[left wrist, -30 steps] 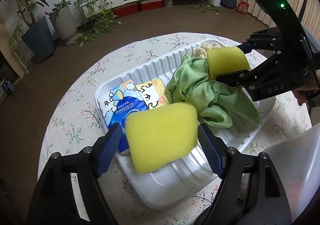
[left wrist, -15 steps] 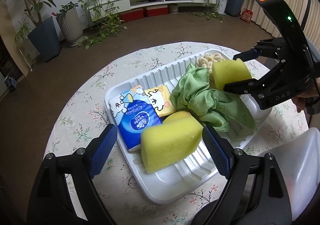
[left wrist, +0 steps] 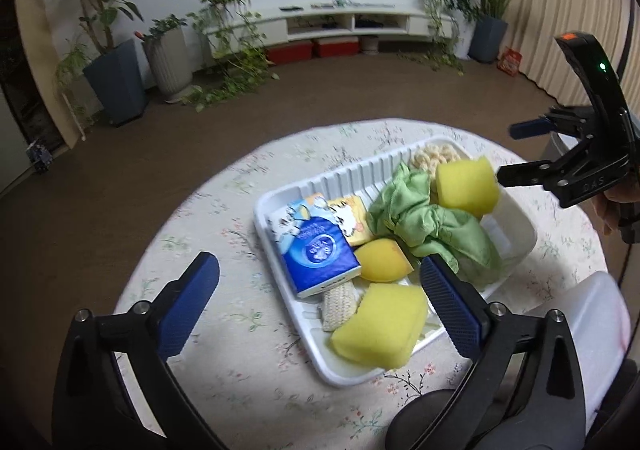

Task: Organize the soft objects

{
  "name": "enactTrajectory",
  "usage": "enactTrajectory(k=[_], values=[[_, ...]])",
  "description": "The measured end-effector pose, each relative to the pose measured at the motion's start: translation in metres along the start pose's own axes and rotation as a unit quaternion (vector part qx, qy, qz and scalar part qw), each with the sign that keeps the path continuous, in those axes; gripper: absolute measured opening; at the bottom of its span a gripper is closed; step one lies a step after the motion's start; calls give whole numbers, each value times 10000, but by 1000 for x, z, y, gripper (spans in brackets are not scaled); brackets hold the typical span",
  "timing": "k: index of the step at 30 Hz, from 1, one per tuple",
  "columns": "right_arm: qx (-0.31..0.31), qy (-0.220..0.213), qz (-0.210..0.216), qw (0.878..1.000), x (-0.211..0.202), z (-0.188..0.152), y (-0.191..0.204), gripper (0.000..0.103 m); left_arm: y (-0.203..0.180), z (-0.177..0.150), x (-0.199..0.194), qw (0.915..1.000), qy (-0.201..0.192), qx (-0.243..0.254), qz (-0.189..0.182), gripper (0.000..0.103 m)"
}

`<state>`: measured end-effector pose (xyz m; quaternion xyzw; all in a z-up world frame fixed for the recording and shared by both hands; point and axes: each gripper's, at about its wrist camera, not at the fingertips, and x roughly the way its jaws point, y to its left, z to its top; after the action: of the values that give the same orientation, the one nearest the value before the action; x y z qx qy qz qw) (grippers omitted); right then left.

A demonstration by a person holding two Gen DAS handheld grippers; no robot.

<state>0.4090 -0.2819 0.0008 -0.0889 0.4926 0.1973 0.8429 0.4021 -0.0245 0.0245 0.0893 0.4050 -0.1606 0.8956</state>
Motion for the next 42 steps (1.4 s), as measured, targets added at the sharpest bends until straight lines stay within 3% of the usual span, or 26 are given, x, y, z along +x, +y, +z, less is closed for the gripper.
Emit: enactTrajectory(k=[8, 11, 17, 24, 30, 36, 42], values=[[621, -639, -154, 9959, -74, -30, -18, 103, -10, -25, -82, 9949, -846, -407, 359, 103], [819, -801, -166, 9933, -98, -54, -10, 103, -21, -44, -109, 9912, -1060, -571, 542, 103], [1104, -1109, -144, 9876, -136, -117, 27, 103, -51, -89, -153, 9875, -1301, -711, 530, 103], [1130, -1656, -422, 9788, -179, -193, 93, 103, -81, -145, -181, 9811, -1187, -1162, 993, 103], [1245, -1988, -880, 9681, -204, -244, 145, 103, -93, -173, -181, 9788, -794, -1605, 993, 103], [1090, -2149, -1228, 9627, -213, -262, 179, 103, -112, -191, -195, 9780, -873, -1509, 1150, 103], [1114, -2253, -1290, 9593, -222, -267, 189, 103, -123, -194, -204, 9783, -963, -1404, 1178, 103]])
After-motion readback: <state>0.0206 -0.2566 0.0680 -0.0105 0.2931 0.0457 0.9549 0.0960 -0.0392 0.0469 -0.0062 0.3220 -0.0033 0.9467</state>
